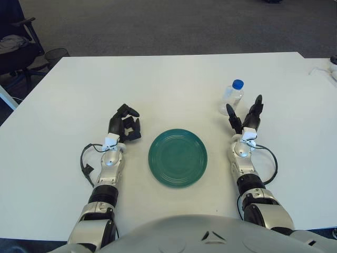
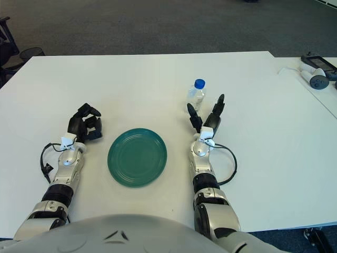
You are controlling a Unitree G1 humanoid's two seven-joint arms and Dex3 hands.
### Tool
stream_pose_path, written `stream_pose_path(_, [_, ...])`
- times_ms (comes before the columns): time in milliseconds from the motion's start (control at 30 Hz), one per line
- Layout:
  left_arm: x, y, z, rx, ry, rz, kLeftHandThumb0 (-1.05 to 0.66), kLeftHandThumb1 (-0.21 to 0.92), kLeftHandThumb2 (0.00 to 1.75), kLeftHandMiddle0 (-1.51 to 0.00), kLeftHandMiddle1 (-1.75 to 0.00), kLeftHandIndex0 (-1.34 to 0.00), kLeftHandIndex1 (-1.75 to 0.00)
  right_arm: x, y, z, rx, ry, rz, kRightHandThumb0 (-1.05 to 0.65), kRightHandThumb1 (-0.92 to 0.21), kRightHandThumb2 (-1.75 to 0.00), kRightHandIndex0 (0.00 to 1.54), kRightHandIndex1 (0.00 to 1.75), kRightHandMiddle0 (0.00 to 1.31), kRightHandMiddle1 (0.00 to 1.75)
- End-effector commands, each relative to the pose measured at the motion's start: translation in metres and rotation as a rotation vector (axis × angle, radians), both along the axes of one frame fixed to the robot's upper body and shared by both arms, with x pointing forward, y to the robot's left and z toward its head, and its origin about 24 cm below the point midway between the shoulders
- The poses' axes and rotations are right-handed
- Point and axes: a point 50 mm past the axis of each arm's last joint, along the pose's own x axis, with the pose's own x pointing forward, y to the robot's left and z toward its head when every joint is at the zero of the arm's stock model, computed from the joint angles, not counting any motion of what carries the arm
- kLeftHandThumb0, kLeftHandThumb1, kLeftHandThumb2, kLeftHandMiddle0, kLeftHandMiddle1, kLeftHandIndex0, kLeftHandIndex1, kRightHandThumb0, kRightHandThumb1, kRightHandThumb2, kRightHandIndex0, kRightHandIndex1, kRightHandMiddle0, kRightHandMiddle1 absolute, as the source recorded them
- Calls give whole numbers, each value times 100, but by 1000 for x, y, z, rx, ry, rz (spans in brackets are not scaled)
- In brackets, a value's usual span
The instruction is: Put the bottle into the plate.
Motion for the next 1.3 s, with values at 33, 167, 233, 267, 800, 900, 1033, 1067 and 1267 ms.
stream_pose_path(33, [-22,2,-27,4,153,29,-47,31,132,-113,-175,-61,-175,-29,-7,-39,43,194,-67,-90,-92,-18,0,0,0,0])
stream_pose_path(167, [-22,3,-27,14,162,38,-47,31,132,-114,-175,-61,-175,-30,-8,-39,40,194,-84,-90,-92,-20,0,0,0,0])
stream_pose_path(233, [-22,3,-27,13,167,43,-47,31,132,-114,-175,-61,-175,-30,-9,-39,36,193,-87,-90,-92,-21,0,0,0,0])
stream_pose_path(267, [-23,3,-27,12,169,45,-47,31,132,-114,-175,-61,-175,-30,-9,-39,34,193,-87,-90,-92,-22,0,0,0,0])
stream_pose_path(800, [-22,4,-27,-7,165,51,-47,31,131,-113,-175,-61,-175,-30,-5,-41,20,201,-49,-87,-92,-21,0,0,0,0])
stream_pose_path(900, [-22,3,-27,-11,166,53,-47,31,131,-113,-175,-61,-175,-29,-3,-41,16,204,-27,-86,-92,-20,0,0,0,0])
stream_pose_path(1033, [-22,3,-27,-10,162,54,-47,32,131,-112,-175,-61,-175,-29,-2,-41,17,209,-8,-86,-92,-19,0,0,0,0])
stream_pose_path(1067, [-22,3,-27,-8,161,53,-47,32,131,-112,-175,-61,-175,-29,-1,-42,18,211,-4,-86,-91,-18,0,0,0,0])
stream_pose_path(1267, [-22,4,-27,1,172,61,-47,32,131,-113,-175,-60,-175,-27,5,-41,15,221,18,-87,-91,-17,0,0,0,0])
